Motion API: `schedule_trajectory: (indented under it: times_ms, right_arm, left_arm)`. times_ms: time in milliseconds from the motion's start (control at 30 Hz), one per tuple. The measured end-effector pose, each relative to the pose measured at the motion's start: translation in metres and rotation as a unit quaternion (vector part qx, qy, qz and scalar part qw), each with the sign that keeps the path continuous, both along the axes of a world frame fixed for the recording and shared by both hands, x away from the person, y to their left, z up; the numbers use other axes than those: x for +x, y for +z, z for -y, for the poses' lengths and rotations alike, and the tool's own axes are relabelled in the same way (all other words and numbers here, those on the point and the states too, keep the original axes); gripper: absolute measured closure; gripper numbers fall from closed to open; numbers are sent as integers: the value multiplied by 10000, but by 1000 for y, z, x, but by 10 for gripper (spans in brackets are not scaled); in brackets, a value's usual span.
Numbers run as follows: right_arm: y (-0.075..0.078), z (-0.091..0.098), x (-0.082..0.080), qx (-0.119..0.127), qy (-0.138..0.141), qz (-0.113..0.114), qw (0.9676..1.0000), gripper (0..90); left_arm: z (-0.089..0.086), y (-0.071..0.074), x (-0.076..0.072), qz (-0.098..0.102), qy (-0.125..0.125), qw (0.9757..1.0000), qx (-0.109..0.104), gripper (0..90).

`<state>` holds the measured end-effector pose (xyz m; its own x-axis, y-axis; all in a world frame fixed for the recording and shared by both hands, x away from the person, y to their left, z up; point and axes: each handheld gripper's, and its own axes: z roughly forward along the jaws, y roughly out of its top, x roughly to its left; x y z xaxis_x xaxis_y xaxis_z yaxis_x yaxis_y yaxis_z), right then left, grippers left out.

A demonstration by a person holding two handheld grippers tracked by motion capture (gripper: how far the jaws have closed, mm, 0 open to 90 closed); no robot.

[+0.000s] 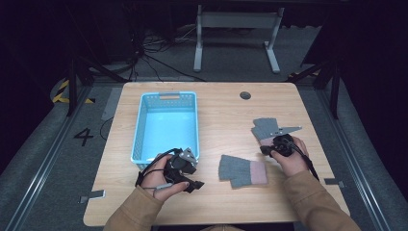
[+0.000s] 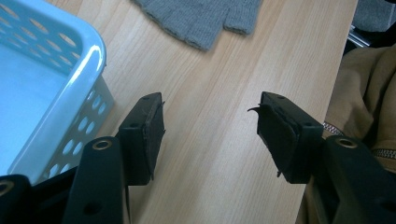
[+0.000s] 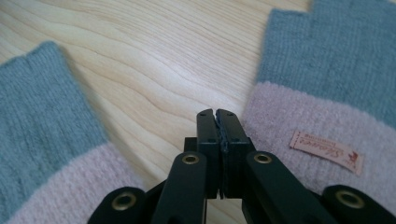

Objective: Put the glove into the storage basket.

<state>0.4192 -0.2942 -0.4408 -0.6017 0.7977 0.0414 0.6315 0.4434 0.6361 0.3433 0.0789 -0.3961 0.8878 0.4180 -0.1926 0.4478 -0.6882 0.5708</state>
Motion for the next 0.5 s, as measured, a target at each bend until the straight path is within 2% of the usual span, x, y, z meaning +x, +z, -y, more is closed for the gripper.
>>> schedule_trajectory:
  times_ms: [500]
  right_arm:
    - [0, 26, -5, -56, -326, -22, 9995, 894]
  left_arm:
    - [8, 0, 4, 25, -119, 9999, 6, 422]
